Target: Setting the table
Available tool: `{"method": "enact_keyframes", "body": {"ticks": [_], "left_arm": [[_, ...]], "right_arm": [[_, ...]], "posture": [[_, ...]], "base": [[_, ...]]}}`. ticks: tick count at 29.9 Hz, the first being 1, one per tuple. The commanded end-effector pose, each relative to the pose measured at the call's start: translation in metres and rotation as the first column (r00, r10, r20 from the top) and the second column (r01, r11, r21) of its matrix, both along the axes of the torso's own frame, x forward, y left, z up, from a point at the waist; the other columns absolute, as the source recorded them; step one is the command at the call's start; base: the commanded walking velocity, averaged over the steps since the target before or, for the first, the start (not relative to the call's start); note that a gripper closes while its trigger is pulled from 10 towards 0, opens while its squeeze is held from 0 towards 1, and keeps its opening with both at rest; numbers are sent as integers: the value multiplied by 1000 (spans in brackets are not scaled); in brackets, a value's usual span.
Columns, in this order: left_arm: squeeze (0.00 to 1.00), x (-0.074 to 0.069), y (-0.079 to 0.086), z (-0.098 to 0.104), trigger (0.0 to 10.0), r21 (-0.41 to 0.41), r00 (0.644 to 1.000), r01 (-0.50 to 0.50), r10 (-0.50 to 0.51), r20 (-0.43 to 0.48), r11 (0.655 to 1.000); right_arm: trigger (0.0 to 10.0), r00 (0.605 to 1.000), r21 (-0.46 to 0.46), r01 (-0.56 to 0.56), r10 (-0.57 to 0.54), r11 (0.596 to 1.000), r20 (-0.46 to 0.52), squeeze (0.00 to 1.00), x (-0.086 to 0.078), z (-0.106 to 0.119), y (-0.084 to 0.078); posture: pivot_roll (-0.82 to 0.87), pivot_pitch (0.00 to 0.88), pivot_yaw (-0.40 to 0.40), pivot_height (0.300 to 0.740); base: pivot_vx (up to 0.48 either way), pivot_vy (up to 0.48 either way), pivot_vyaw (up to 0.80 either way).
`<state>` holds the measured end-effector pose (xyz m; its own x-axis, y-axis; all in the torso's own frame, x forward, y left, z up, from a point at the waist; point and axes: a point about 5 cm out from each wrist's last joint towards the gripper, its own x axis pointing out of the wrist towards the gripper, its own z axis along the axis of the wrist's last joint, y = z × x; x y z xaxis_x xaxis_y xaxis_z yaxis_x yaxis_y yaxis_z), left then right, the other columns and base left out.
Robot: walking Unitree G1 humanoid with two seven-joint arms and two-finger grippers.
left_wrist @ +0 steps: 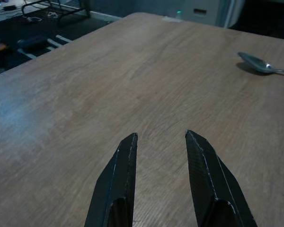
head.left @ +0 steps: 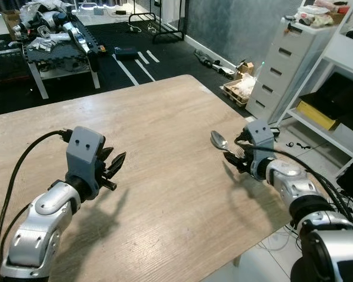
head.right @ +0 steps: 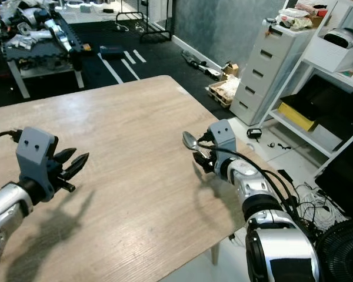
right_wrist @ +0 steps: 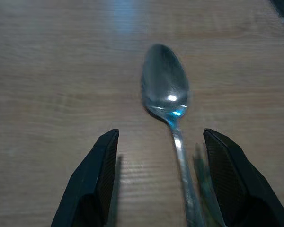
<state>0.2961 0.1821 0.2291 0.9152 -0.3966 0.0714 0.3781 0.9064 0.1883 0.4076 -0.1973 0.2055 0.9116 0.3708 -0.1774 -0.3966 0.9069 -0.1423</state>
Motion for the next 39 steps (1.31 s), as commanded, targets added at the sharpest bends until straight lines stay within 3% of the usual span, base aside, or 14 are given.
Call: {"method": "enact_keyframes", "body": {"ticks": [1, 7, 12, 17, 25, 39], "left_arm": [[0, -7, -3, 0, 10000, 12, 998, 55, -54, -16, 998], [0, -17, -5, 9, 10000, 14, 994, 105, -105, -13, 994], [0, -21, -5, 15, 10000, 9, 993, 116, -115, -19, 993], [0, -23, -6, 16, 10000, 8, 993, 119, -119, -24, 993], [0, -26, -4, 16, 10000, 9, 992, 120, -120, -48, 993], [0, -27, -5, 16, 10000, 8, 990, 122, -121, -67, 993]], "right_arm": [[10000, 999, 27, -33, 33, 999, -21, 0, 0, 0, 3], [10000, 995, -2, -99, 99, 995, -16, 0, 2, 8, 11], [10000, 998, -71, -51, 48, 996, -45, 0, 3, 3, 10], [10000, 999, -84, -30, 27, 996, -45, 0, 3, 4, 8], [10000, 1000, -47, 2, -2, 999, 14, 0, 5, 20, -2], [10000, 991, -129, 129, -131, 983, -3, 0, 1, 10, -25]], "posture": [[188, 181, 28, 740], [209, 203, 32, 740], [224, 231, 37, 740], [229, 236, 39, 740], [234, 244, 45, 740], [230, 245, 57, 740]], "base": [[0, 0, 0], [0, 0, 0], [0, 0, 0], [0, 0, 0], [0, 0, 0], [0, 0, 0]]}}
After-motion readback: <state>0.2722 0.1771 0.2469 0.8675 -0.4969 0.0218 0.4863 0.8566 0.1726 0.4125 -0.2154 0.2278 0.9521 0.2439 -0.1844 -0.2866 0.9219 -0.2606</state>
